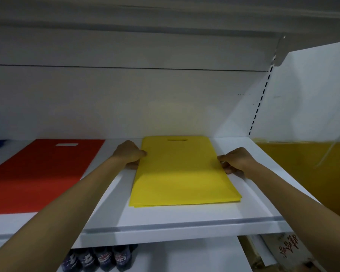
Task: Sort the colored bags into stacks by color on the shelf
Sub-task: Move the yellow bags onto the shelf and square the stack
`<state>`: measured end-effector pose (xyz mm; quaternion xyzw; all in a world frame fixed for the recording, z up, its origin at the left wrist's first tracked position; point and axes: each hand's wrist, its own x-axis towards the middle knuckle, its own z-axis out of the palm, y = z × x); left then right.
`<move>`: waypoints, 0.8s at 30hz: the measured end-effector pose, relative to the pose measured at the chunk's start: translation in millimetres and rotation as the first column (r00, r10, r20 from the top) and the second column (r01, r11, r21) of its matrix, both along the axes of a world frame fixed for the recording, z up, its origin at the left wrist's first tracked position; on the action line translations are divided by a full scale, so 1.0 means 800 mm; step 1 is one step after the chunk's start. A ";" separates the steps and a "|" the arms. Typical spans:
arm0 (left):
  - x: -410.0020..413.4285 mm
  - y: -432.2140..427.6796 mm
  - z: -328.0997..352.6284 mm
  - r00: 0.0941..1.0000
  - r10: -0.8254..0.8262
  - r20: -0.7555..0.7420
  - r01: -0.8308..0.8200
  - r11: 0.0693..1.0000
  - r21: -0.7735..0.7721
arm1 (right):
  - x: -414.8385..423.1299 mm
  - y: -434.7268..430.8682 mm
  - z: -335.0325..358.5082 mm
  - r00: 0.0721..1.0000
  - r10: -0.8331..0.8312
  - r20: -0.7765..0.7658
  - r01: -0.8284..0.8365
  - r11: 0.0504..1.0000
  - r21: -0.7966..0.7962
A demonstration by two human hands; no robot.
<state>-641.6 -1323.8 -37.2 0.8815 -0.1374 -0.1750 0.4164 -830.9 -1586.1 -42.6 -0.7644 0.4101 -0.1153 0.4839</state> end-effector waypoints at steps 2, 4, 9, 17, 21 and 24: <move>-0.002 0.000 0.000 0.998 0.019 -0.056 -0.021 0.999 -0.040 | 0.002 0.001 -0.001 1.000 0.013 -0.007 -0.013 1.000 0.002; -0.002 0.000 -0.001 0.997 0.028 -0.072 -0.032 0.998 -0.054 | 0.001 0.003 0.000 0.999 0.023 -0.024 -0.023 1.000 -0.011; 0.001 0.011 0.012 0.965 -0.097 0.242 0.039 0.972 0.233 | 0.009 0.006 0.018 0.964 0.081 -0.253 -0.164 0.931 -0.327; -0.024 0.061 0.111 0.635 -0.409 0.656 -0.345 0.609 0.714 | 0.041 0.060 0.112 0.889 0.154 -0.431 -0.447 0.494 -0.746; -0.049 0.109 0.145 0.702 -0.354 0.618 -0.411 0.508 0.757 | 0.059 0.097 0.141 0.862 0.218 -0.457 -0.507 0.381 -0.773; -0.075 0.155 0.145 0.717 -0.271 0.643 -0.475 0.485 0.734 | 0.076 0.146 0.153 0.819 0.313 -0.480 -0.566 0.312 -0.763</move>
